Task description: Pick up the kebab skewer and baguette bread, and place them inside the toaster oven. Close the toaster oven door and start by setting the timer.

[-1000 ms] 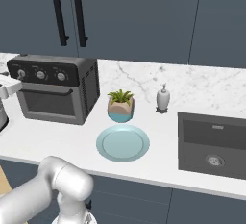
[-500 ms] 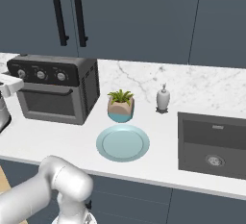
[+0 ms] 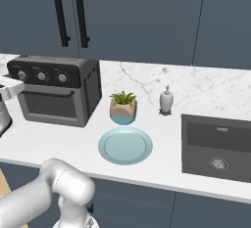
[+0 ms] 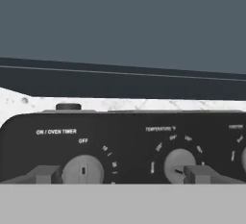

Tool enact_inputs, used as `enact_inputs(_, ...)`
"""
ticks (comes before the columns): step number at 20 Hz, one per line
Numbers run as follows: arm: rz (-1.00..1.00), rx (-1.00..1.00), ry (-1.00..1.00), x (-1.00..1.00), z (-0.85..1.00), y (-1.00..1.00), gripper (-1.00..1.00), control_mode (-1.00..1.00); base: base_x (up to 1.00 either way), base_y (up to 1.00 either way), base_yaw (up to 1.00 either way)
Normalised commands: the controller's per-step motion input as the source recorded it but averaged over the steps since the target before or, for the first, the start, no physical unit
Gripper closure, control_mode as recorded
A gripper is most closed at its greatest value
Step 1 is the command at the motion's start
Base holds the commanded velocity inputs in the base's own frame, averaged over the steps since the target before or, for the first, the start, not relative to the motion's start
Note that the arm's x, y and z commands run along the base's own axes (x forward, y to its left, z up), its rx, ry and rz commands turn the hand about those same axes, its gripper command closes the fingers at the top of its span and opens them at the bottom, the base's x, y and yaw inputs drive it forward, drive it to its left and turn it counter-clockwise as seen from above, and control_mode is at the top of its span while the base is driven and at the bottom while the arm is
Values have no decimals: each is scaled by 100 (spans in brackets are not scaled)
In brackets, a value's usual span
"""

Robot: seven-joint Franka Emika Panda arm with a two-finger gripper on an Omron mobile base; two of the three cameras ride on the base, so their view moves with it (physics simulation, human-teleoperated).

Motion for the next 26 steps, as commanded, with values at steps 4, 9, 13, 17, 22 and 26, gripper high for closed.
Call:
enact_inputs(4, 0, 0, 0, 7, 0, 0, -100, -100, 0, 0, 0)
enact_inputs(9, 0, 0, 0, 16, -1, 0, -100, -100, 0, 0, 0)
enact_inputs(13, 0, 0, 0, 11, -2, 0, -100, -100, 0, 0, 0)
enact_inputs(17, 0, 0, 0, 5, 0, 0, -100, -100, 0, 0, 0)
enact_inputs(22, 0, 0, 0, 1, 0, 0, -100, -100, 0, 0, 0)
enact_inputs(26, 0, 0, 0, 1, 0, 0, -100, -100, 0, 0, 0)
